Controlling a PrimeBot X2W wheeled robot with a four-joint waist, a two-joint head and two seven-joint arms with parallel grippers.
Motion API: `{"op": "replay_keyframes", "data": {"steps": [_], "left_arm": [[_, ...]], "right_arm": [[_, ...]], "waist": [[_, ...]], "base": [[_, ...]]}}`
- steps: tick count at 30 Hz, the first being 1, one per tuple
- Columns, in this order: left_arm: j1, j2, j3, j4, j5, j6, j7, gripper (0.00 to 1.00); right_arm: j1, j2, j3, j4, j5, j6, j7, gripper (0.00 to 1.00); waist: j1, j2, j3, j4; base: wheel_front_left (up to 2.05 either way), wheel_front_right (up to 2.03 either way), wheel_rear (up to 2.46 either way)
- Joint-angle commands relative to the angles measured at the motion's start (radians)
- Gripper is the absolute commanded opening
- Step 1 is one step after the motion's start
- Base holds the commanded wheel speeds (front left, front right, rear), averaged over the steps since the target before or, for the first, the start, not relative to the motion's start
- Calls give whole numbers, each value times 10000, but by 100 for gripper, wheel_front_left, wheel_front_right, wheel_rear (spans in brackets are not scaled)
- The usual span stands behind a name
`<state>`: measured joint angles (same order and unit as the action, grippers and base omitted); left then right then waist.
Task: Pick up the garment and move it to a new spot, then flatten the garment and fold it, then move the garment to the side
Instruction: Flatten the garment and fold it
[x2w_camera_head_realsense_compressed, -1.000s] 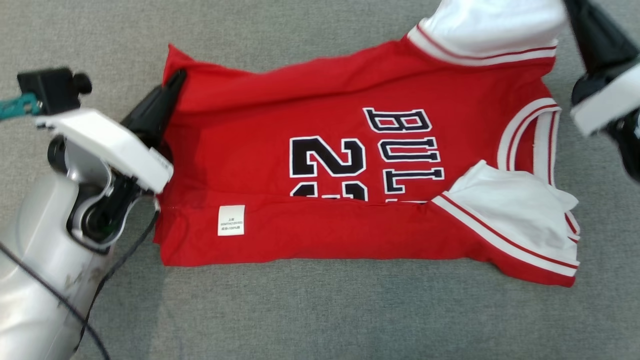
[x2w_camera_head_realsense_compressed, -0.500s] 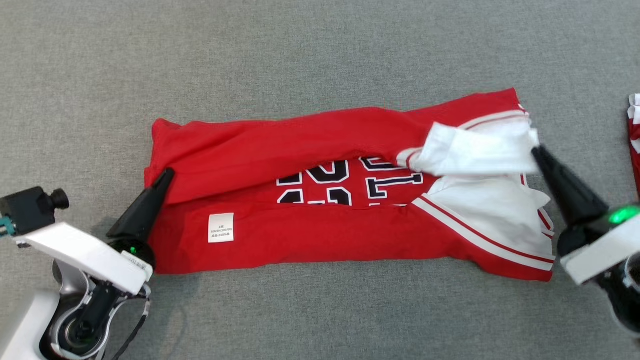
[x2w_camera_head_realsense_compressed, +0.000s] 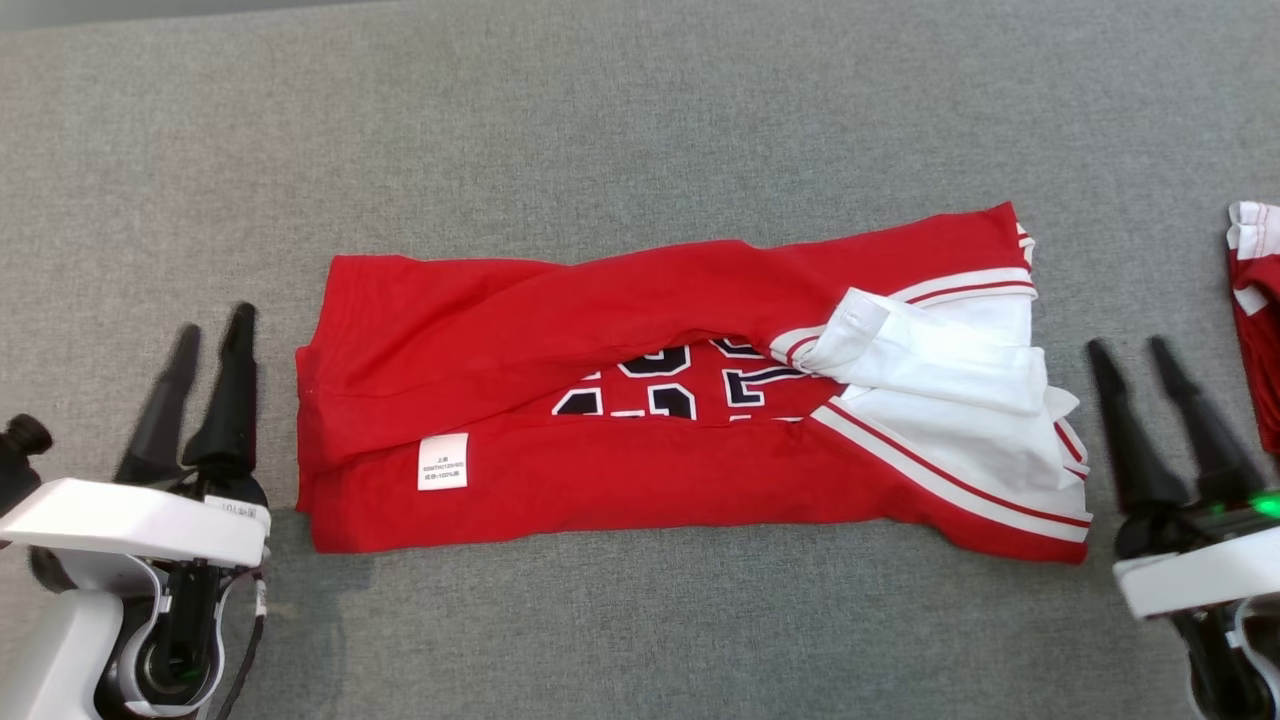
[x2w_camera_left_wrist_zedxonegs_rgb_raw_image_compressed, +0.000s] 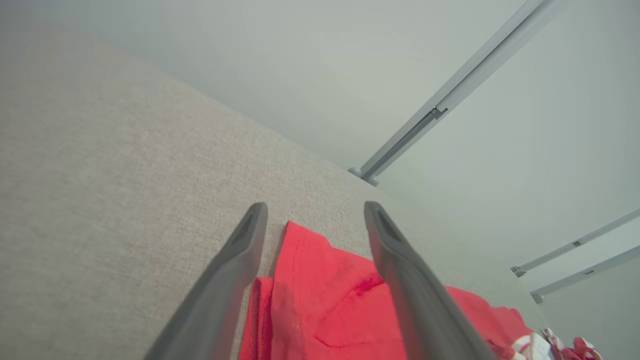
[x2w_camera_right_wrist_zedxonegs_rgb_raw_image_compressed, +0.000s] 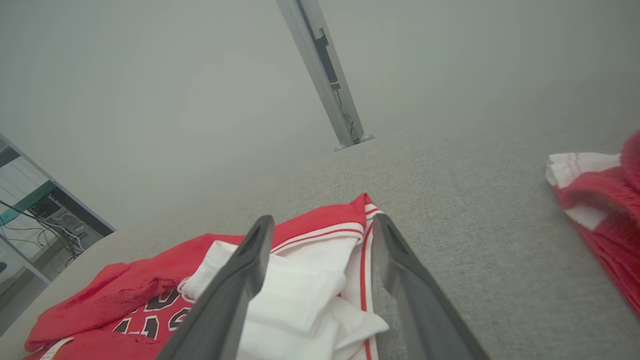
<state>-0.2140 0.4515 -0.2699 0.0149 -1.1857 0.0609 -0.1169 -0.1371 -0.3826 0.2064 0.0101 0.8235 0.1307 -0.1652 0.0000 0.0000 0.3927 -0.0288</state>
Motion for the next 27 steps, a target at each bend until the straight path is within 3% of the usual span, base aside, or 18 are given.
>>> {"op": "replay_keyframes", "data": {"steps": [1,7,11,17,22,27], "left_arm": [[-96,-27,117,-149,632,359,-641,100],[-284,-285,550,-1115,3275,1715,-1445,100],[-391,-683,919,-1935,5227,2022,-1480,100],[6,-1059,1112,-2019,7230,1378,-1477,100],[426,-1139,1088,-1149,7950,813,-1477,100],[660,-1253,1005,-741,8174,664,-1478,100]], "right_arm": [[112,354,-639,-163,-658,2,-280,100],[134,1661,-2354,-918,-3052,2,-438,100],[11,2076,-2617,-1333,-4149,2,-259,100],[-90,2161,-2577,-1306,-5060,2,-90,100],[26,2179,-2517,-867,-5417,2,0,100],[100,2221,-2557,-506,-5385,2,46,100]], "waist": [[0,0,-123,-10],[0,0,-429,88],[0,0,-566,176],[0,0,-823,312],[0,0,-1120,396],[0,0,-1265,485]], "base": [[0,0,0],[0,0,0],[0,0,0],[0,0,0],[0,0,0],[0,0,0]]}}
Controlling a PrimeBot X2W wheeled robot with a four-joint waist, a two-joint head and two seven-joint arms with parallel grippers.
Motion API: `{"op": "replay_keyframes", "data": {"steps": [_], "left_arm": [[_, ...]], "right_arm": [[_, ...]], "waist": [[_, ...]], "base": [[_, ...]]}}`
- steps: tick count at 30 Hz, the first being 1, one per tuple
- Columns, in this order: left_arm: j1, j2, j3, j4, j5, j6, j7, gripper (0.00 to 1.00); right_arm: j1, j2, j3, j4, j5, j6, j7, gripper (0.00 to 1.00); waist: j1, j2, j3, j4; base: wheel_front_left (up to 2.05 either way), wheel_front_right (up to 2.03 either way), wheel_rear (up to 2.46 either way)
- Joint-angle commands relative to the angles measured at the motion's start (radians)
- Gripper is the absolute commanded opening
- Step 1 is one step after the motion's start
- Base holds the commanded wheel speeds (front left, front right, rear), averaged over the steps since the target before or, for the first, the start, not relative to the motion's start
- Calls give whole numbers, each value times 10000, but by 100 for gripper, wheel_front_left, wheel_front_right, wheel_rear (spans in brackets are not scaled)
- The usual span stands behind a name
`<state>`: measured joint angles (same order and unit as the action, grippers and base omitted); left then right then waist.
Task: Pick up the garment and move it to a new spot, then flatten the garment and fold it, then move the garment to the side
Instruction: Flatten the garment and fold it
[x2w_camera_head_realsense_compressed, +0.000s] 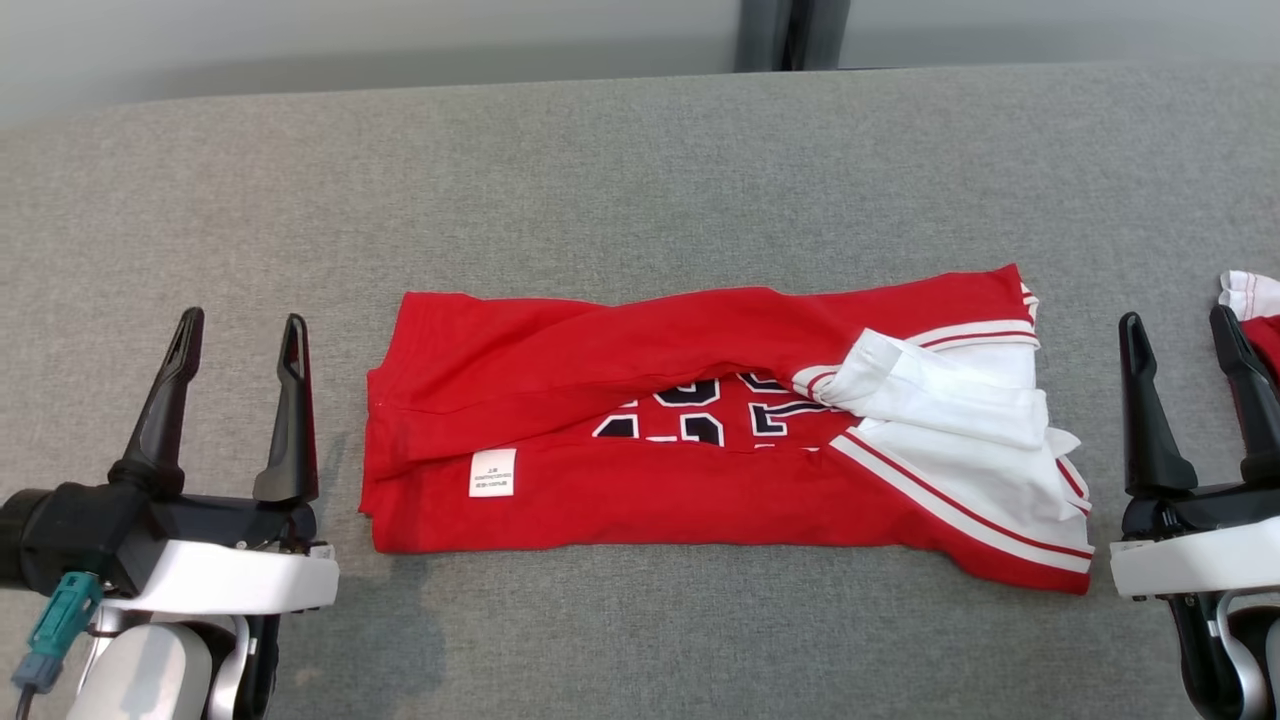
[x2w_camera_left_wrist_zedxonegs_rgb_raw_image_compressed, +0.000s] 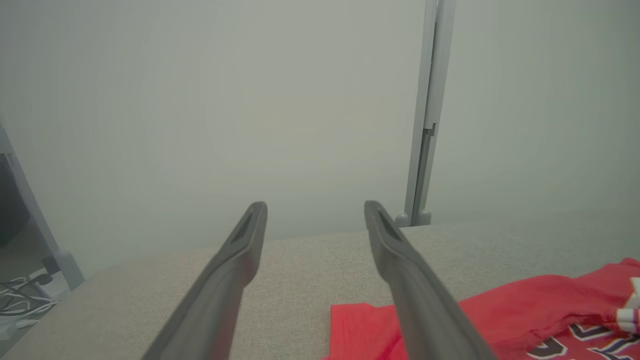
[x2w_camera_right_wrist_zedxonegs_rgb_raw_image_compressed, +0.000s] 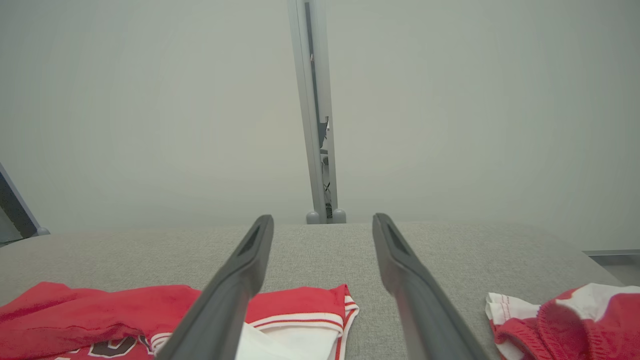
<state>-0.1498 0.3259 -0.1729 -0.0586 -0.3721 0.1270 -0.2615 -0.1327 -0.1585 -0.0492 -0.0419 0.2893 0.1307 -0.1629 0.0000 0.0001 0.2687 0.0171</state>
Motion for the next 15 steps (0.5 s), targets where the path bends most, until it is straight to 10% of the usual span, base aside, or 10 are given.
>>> {"op": "replay_keyframes", "data": {"steps": [1,15], "left_arm": [[25,-28,15,34,61,-7,-32,100],[-220,-129,-236,384,94,-114,-20,100]], "right_arm": [[61,-10,-17,73,-15,2,21,100],[-209,-361,-445,1044,401,2,418,100]], "waist": [[0,-1,-45,50],[0,-1,-20,225]], "base": [[0,0,0],[0,0,0]]}}
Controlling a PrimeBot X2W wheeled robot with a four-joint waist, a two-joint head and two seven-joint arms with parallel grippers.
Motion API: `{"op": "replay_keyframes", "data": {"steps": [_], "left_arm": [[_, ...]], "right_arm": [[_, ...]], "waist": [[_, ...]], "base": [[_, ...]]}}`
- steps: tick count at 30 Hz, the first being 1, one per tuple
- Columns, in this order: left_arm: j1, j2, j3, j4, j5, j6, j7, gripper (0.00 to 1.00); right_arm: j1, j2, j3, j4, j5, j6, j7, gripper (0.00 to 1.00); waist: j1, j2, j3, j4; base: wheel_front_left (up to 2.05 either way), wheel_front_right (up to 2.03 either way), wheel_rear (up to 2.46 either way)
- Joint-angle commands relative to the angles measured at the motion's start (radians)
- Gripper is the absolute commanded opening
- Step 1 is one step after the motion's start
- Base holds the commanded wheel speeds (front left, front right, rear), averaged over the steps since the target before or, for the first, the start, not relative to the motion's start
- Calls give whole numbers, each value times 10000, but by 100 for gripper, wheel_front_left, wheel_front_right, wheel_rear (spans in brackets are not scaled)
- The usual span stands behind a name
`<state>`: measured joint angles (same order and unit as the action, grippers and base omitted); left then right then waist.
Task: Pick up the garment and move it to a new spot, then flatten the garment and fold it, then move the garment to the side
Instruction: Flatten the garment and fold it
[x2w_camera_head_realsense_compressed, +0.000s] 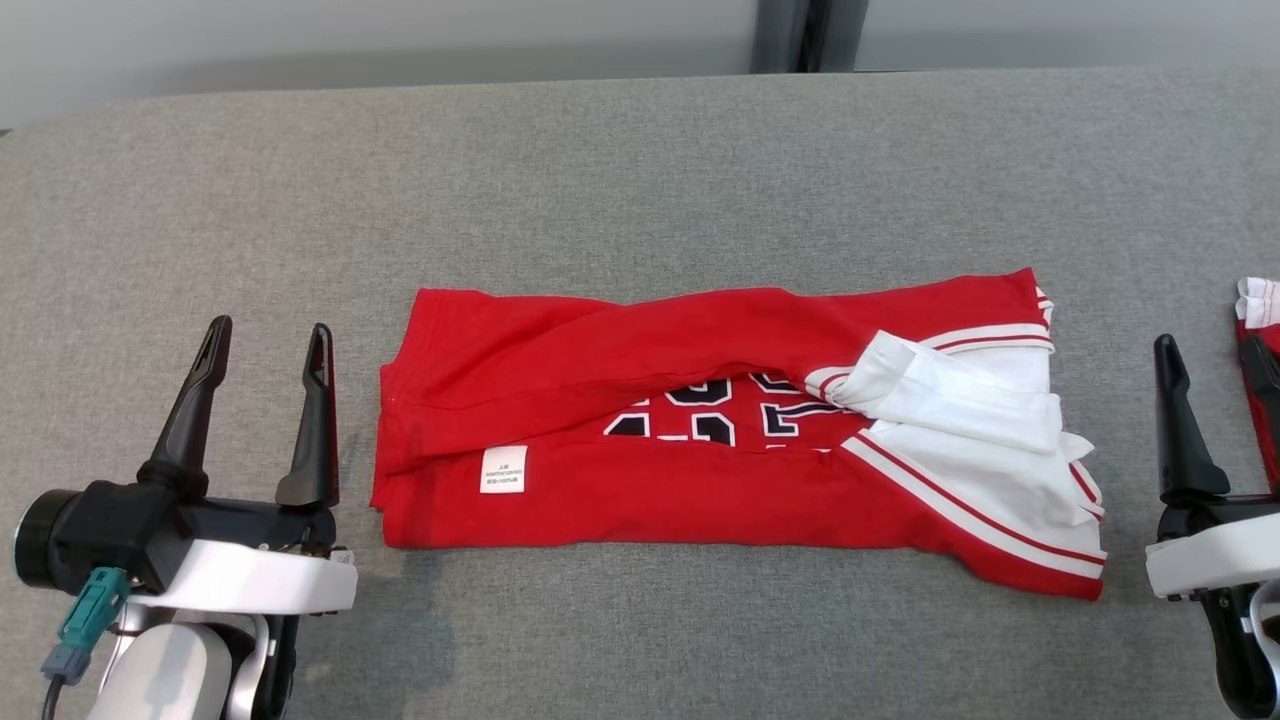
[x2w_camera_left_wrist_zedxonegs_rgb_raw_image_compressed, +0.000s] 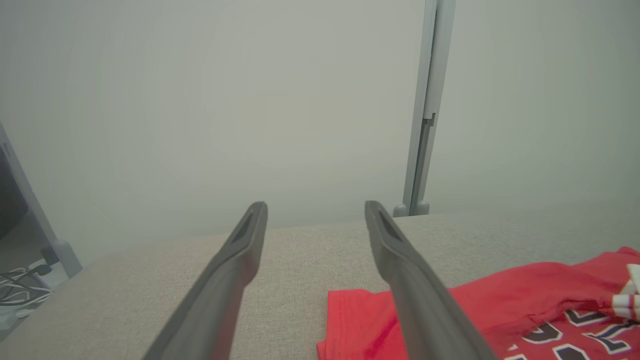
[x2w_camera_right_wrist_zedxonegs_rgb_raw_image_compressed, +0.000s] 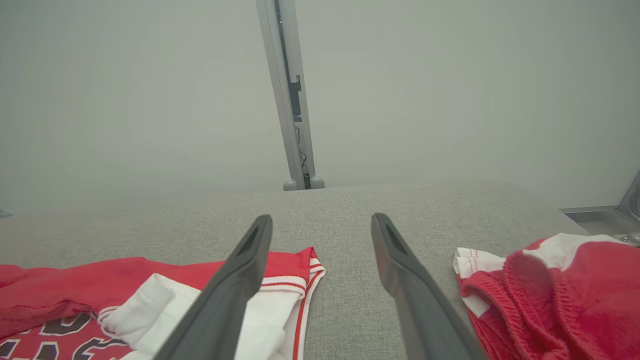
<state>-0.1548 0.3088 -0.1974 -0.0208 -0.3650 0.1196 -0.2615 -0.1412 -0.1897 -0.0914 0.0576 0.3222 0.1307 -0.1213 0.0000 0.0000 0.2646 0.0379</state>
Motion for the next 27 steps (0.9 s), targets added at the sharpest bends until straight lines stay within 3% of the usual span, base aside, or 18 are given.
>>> {"op": "replay_keyframes", "data": {"steps": [1,7,14,20,21,22,23,27], "left_arm": [[-200,25,-31,9,23,-46,2,100],[-394,-59,-206,8,55,-36,64,100],[-666,-177,-394,103,59,-75,68,100],[-846,-203,-441,213,37,-133,31,100],[-862,-209,-435,232,32,-137,36,100],[-857,-215,-423,250,24,-141,41,100],[-846,-223,-414,269,13,-144,34,100],[-849,-206,-346,319,-9,-125,7,100]], "right_arm": [[-192,-74,-40,233,113,2,34,100],[-642,-196,417,1522,428,2,241,100],[-1276,-95,1687,3577,1276,2,348,100],[-1374,-92,2534,4483,1966,2,350,100],[-1362,-103,2681,4587,2032,5,346,53],[-1353,-106,2766,4648,2077,5,296,19],[-1336,-86,2852,4703,2183,5,228,0],[-1390,-299,2829,4665,2187,-1,-412,0]], "waist": [[0,0,52,45],[0,0,326,166],[0,0,729,249],[0,0,873,290],[0,0,882,284],[0,0,890,275],[0,0,892,264],[0,0,868,158]], "base": [[0,0,0],[0,0,0],[0,0,0],[0,0,0],[0,0,0],[0,0,0],[0,0,0],[0,0,0]]}}
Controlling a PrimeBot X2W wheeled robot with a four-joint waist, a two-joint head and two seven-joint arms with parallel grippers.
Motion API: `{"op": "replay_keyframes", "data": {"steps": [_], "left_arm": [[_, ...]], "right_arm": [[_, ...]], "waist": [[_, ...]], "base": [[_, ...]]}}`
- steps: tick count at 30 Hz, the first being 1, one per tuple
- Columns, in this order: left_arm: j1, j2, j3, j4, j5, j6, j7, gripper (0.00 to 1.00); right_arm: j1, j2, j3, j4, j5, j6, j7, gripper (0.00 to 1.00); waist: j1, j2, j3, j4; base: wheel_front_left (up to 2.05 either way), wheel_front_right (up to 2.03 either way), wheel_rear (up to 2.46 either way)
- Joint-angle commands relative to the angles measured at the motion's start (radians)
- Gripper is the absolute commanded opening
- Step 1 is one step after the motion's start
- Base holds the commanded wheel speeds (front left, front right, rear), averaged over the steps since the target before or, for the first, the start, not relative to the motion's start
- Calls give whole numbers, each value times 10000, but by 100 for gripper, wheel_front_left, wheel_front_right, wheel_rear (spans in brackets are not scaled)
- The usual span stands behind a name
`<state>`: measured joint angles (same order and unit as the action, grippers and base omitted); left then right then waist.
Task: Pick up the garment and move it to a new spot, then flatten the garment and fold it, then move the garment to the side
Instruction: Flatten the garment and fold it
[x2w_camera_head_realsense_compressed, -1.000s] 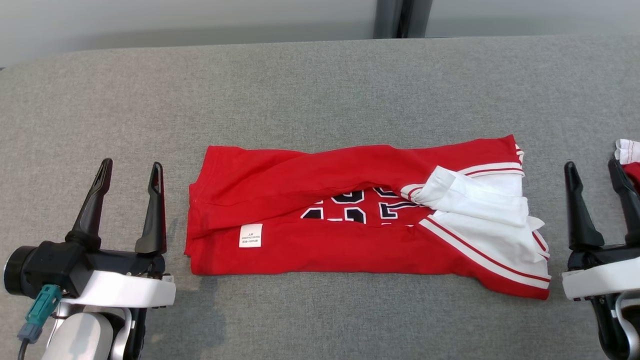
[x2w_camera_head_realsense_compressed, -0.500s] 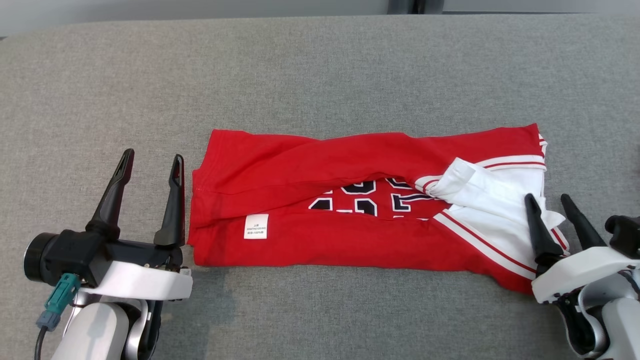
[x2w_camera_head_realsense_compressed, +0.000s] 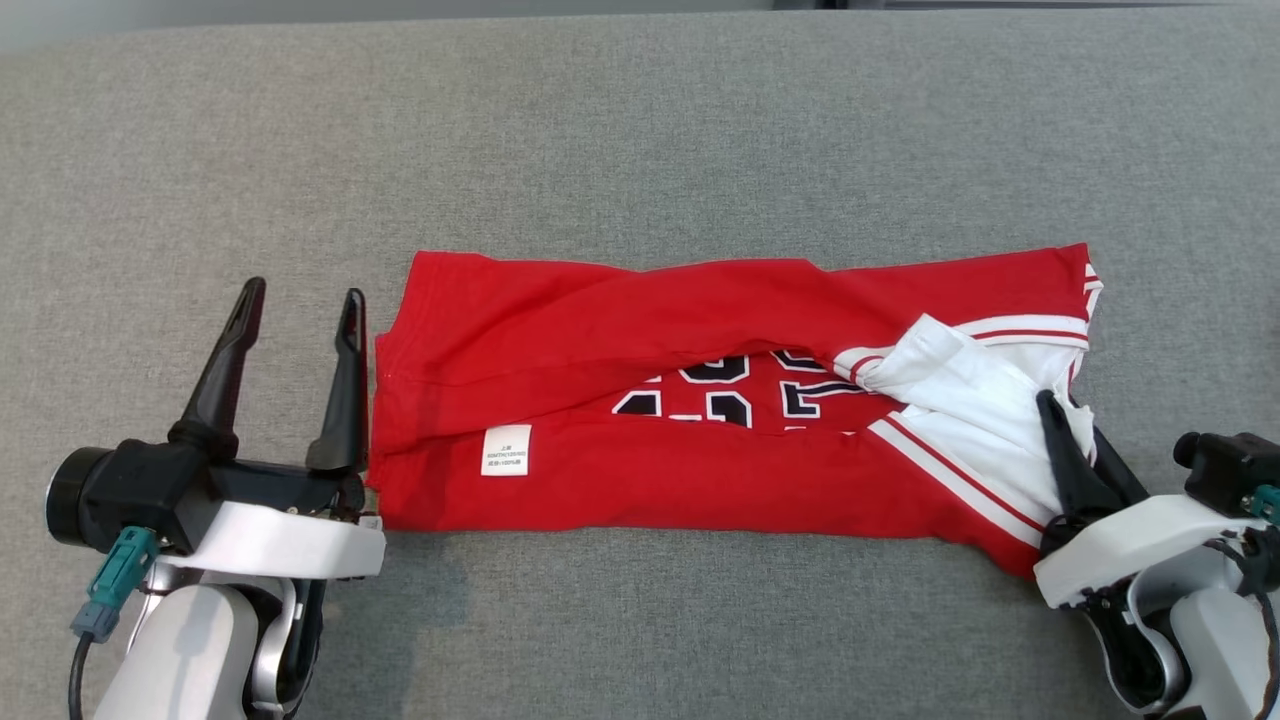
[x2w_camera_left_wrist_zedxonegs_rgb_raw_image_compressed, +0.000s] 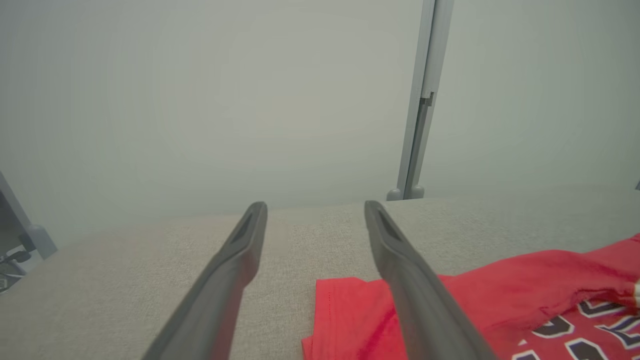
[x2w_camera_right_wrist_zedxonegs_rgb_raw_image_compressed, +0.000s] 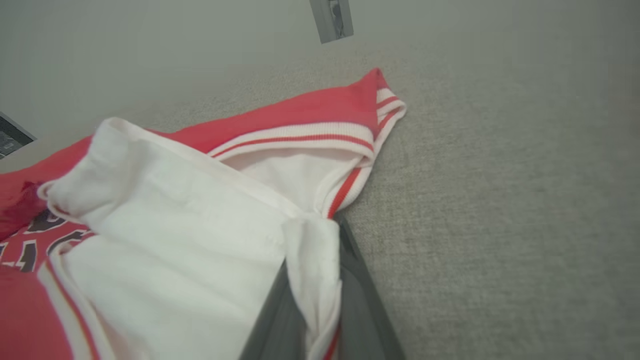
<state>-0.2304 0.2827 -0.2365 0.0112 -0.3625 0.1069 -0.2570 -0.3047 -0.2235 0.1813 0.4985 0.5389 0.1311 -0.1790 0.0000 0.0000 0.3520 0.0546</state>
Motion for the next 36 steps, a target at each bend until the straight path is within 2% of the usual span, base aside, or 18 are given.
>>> {"op": "replay_keyframes", "data": {"steps": [1,8,12,19,22,27,33,36], "left_arm": [[-84,45,50,11,-36,7,-36,100],[99,104,183,24,-68,57,-63,100],[164,94,222,24,-152,65,-61,100],[268,86,193,47,-198,77,-66,100],[263,100,173,69,-218,61,-67,100],[350,120,113,100,-245,62,-37,100],[340,99,-10,94,-256,54,42,100],[249,57,-126,91,-252,10,55,100]], "right_arm": [[222,-110,5,205,-144,-7,-38,0],[485,-793,-1199,-564,-1019,-7,-642,0],[719,-1099,-1768,-913,-1335,-5,-562,0],[775,-1115,-1936,-1074,-1334,-5,-152,0],[614,-1032,-1748,-1403,-1294,-4,-110,0],[308,-697,-1143,-2696,-1287,-2,218,0],[-14,2,248,-4491,-1365,-2,1211,0],[-258,443,1118,-4753,-1272,-2,1549,0]], "waist": [[0,0,-25,-34],[0,0,-290,-333],[0,0,-468,-486],[0,0,-696,-637],[0,0,-789,-653],[0,0,-1021,-636],[0,0,-1225,-469],[0,0,-1204,-293]], "base": [[0,0,0],[0,0,0],[0,0,0],[0,0,0],[0,0,0],[0,0,0],[0,0,0],[0,0,0]]}}
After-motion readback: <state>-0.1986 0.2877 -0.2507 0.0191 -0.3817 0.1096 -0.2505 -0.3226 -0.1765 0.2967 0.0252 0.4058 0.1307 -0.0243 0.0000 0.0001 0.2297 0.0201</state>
